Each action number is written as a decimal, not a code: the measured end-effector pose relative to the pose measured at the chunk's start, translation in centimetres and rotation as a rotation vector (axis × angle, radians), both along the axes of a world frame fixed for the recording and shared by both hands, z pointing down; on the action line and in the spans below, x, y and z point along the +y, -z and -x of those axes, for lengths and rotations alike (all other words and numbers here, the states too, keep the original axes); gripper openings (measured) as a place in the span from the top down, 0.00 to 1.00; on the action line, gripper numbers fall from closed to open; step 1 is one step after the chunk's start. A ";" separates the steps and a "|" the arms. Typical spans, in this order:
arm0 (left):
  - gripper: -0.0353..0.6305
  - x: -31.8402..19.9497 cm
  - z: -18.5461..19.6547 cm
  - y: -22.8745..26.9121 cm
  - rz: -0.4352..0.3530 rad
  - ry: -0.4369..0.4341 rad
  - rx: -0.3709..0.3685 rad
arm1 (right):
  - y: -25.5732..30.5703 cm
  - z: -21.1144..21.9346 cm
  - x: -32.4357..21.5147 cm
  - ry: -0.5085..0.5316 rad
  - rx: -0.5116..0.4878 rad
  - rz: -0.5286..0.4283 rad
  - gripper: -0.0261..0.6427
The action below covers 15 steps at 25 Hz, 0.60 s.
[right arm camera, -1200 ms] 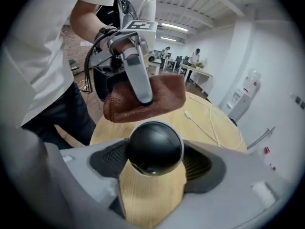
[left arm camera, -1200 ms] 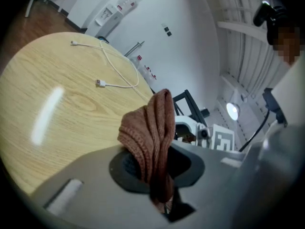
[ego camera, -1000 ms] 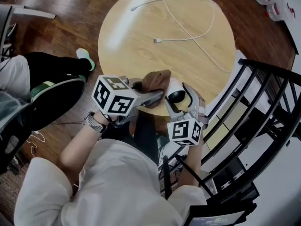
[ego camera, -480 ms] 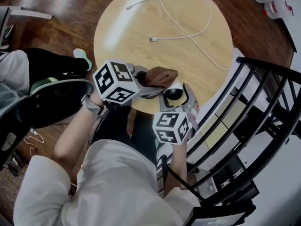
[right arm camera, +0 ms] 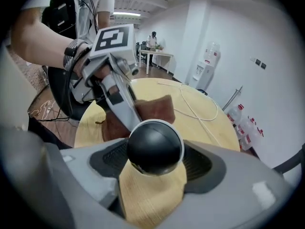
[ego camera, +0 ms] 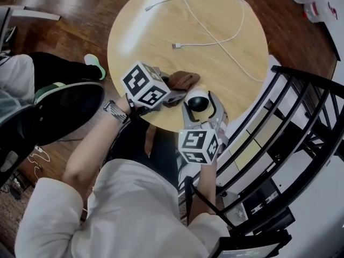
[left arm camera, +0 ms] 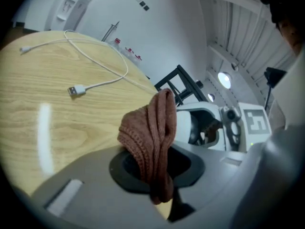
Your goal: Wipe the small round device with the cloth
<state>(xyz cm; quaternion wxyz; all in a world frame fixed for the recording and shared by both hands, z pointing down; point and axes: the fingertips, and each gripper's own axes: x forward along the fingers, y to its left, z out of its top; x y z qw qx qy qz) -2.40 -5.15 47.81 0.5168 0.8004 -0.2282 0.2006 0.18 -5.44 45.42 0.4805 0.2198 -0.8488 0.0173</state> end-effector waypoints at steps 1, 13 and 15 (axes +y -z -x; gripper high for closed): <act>0.83 0.0 0.0 -0.7 0.015 0.008 -0.010 | -0.1 0.0 0.1 0.019 -0.001 -0.005 0.44; 0.83 -0.3 0.3 -2.9 0.050 0.036 -0.082 | -1.4 -1.2 1.3 0.459 -0.128 -0.008 0.42; 0.83 0.1 0.5 -1.9 0.014 0.073 -0.066 | -1.6 -1.4 1.4 0.530 -0.177 0.019 0.42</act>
